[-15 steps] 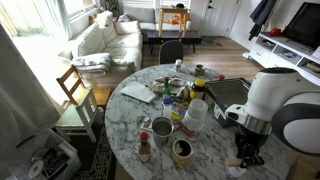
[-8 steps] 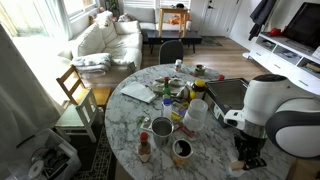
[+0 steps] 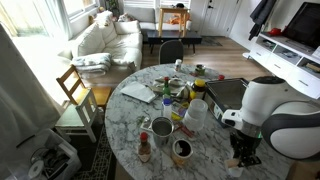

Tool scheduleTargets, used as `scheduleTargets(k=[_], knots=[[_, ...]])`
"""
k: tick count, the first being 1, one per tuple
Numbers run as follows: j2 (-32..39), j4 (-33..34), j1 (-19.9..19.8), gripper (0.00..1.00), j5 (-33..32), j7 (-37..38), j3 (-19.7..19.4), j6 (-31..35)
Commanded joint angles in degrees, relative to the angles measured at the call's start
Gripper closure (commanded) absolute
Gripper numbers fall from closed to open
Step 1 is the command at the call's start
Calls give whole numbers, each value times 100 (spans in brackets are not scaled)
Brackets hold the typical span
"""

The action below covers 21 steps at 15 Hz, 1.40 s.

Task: Put the wooden block on top of the measuring cup

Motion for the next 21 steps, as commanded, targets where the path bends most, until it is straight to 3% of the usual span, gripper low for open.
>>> scheduleTargets(k=[1,11,18,21], knots=[[177,11,-110,93,-74,-168,41,191],[-39,-21,-179,93,115,-375,-3,-299],[32,-36,-246,93,329,-488,-9,180],[-33,-31,-245,93,523,-739,-28,51]])
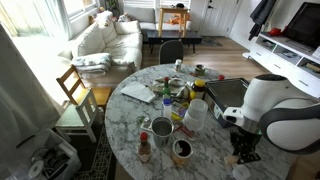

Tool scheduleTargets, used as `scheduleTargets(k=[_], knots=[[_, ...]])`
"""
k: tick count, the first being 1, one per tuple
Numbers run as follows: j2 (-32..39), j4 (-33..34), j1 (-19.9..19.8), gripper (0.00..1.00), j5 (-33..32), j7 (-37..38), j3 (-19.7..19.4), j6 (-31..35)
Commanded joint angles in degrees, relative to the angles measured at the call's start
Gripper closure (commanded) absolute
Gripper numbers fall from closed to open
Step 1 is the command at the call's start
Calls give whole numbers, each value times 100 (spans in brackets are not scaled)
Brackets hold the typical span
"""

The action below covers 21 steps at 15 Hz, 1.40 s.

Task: Put the wooden block on top of the measuring cup

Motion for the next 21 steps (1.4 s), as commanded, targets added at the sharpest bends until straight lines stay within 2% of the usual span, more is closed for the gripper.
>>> scheduleTargets(k=[1,5,7,12,21], knots=[[-82,-49,-44,93,320,-511,-30,-81],[-41,-9,-80,93,397,-823,-43,-250],[-54,-13,-122,93,255,-695,-52,-374],[-37,-14,-180,93,360,-807,-80,-555],[-8,-31,-189,93,482,-931,-73,-401]])
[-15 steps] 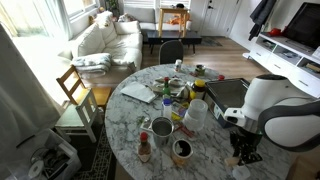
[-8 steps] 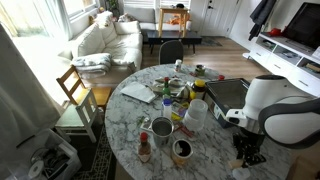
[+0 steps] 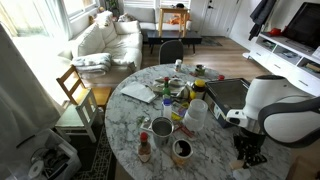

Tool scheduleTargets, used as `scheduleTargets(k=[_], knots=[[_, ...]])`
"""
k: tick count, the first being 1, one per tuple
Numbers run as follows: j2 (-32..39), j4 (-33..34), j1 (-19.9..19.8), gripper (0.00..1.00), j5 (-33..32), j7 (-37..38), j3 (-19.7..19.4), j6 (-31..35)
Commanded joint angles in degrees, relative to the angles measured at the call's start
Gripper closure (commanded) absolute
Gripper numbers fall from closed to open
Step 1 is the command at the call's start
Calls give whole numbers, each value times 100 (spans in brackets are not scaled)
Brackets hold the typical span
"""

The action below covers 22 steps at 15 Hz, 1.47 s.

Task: Put the wooden block on top of the measuring cup

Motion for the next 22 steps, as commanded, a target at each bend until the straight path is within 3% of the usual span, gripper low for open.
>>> scheduleTargets(k=[1,12,22], knots=[[-84,-49,-47,93,179,-257,-29,41],[-297,-54,-94,93,309,-998,-174,-736],[-108,-18,-82,93,446,-1252,-167,-679]])
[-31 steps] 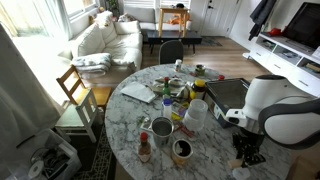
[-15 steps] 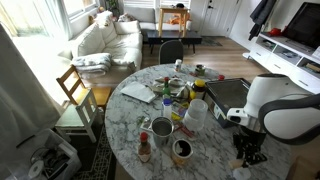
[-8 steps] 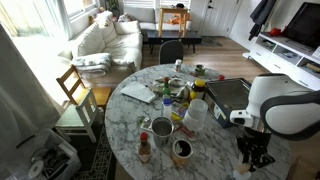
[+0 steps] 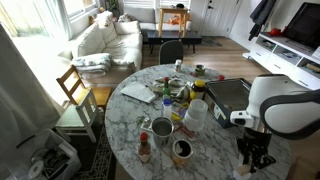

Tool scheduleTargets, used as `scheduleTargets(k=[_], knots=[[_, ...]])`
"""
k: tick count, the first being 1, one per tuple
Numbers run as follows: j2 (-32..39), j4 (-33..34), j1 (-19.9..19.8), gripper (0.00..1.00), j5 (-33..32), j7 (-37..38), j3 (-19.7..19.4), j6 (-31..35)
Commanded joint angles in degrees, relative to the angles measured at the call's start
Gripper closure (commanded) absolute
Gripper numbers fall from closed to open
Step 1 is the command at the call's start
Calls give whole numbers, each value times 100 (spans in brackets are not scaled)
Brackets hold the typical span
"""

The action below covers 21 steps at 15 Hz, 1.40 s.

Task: Put the wooden block on top of the measuring cup

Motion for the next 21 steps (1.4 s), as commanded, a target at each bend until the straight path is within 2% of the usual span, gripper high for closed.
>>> scheduleTargets(k=[1,3,4,5,11,12,13,14,20,21], knots=[[67,-12,-38,93,118,-198,-14,-35],[98,-10,-42,93,107,-196,-5,-32],[104,-11,-47,45,146,-184,-7,-15],[108,-10,-51,45,184,-176,-9,37],[-84,-53,-114,1,84,-17,-28,69],[-168,-88,-146,0,66,83,-44,105],[-250,-113,-236,0,0,485,-94,-16],[-10,13,-120,0,30,175,-15,29],[-20,18,-123,0,22,209,-13,29],[-55,-27,-169,0,-36,411,-31,102]])
